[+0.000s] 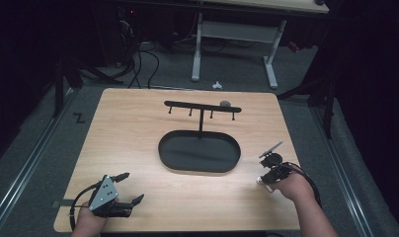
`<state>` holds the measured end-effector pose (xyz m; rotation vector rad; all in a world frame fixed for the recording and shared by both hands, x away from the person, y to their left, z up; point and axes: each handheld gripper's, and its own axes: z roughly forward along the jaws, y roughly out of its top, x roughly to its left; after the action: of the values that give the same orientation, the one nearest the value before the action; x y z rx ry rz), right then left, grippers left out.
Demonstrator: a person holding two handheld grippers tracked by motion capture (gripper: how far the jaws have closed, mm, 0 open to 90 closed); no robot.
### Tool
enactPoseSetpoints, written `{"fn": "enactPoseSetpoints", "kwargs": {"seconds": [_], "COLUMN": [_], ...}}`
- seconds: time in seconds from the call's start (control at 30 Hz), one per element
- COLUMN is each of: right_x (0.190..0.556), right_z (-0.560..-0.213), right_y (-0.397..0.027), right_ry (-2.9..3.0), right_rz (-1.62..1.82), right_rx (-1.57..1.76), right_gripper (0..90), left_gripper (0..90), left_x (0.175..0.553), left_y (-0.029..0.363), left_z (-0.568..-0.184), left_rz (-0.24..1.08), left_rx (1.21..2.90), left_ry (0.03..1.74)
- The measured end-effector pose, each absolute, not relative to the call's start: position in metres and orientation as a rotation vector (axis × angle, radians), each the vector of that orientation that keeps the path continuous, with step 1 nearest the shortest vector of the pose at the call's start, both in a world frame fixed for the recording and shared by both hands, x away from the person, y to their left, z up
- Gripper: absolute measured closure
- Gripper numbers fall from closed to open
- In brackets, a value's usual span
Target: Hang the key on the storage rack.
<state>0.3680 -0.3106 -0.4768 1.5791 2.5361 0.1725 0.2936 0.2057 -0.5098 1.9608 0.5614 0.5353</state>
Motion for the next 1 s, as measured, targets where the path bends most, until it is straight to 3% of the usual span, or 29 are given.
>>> {"fn": "enactPoseSetpoints", "kwargs": {"seconds": [0.13,0.23,1.0], "right_x": [0.3669,0.3661,0.3644], "right_z": [-0.4729,-0.47,-0.4725], "right_y": [-0.3098,-0.3101,-0.3111], "right_ry": [2.535,2.523,2.5], "right_rz": [0.197,0.202,0.228], "right_rx": [1.581,1.571,1.6], "right_gripper": [81.9,88.2,88.6], "left_gripper": [15.2,15.2,15.2], "left_x": [0.2935,0.2934,0.2936], "left_y": [0.2052,0.2052,0.205], "left_z": [-0.51,-0.5098,-0.5102], "left_rz": [0.535,0.534,0.531], "left_rx": [1.961,1.961,1.965], "left_ry": [0.559,0.558,0.559]}}
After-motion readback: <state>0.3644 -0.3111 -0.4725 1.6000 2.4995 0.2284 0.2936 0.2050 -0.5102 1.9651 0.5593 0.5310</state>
